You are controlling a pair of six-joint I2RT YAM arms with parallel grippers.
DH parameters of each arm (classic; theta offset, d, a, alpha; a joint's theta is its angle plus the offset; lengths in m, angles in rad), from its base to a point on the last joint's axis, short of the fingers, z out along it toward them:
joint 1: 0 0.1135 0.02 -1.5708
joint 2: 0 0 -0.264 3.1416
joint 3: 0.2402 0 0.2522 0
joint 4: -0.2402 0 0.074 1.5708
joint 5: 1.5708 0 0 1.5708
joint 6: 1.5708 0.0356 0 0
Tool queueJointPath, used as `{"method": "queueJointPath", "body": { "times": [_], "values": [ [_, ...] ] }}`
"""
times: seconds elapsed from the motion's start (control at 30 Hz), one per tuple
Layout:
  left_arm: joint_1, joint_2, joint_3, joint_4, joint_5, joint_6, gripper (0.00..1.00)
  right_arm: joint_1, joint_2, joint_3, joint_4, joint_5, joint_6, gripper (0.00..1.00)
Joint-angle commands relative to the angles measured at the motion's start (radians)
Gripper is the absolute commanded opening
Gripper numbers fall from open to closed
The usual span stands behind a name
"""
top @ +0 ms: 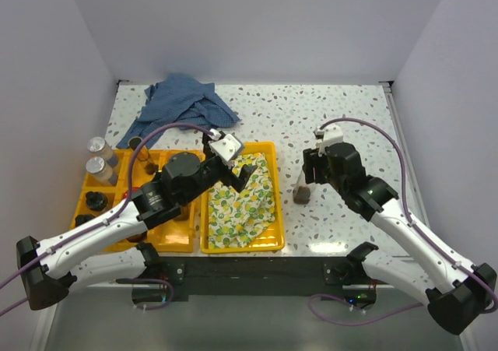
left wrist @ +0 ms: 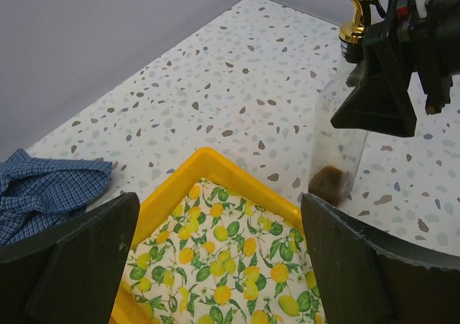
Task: Organize the condiment bottles
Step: Place the bottle at the center of the board.
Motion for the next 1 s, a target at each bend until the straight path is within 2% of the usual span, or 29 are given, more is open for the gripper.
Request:
{"method": "queueJointPath", "body": {
  "times": [0.0,0.4,0.5,0.63,0.73,0.97],
  "values": [
    [-0.004,-0.005,0.000,0.069,-0.012,0.025,1.00,0.063,-0.022,0.025,-0.028,0.044,0.028,0.49],
    [-0.004,-0.003,-0.014,0.083,-0.001,0.035,1.00,0.096,-0.054,0.048,-0.028,0.022,0.060,0.81],
    [-0.004,0.000,-0.017,0.084,0.016,0.035,1.00,0.096,-0.083,0.073,-0.054,0.009,0.055,0.92],
    [-0.004,0.005,-0.027,0.098,0.046,0.034,1.00,0.096,-0.129,0.110,-0.109,-0.034,0.046,0.96],
    [-0.005,0.014,-0.040,0.118,0.118,0.040,1.00,0.096,-0.180,0.131,-0.143,-0.120,0.034,0.97],
    [-0.004,0.075,-0.026,0.201,0.468,0.031,0.99,0.096,-0.272,0.217,-0.229,-0.368,-0.015,0.98]
  ]
}}
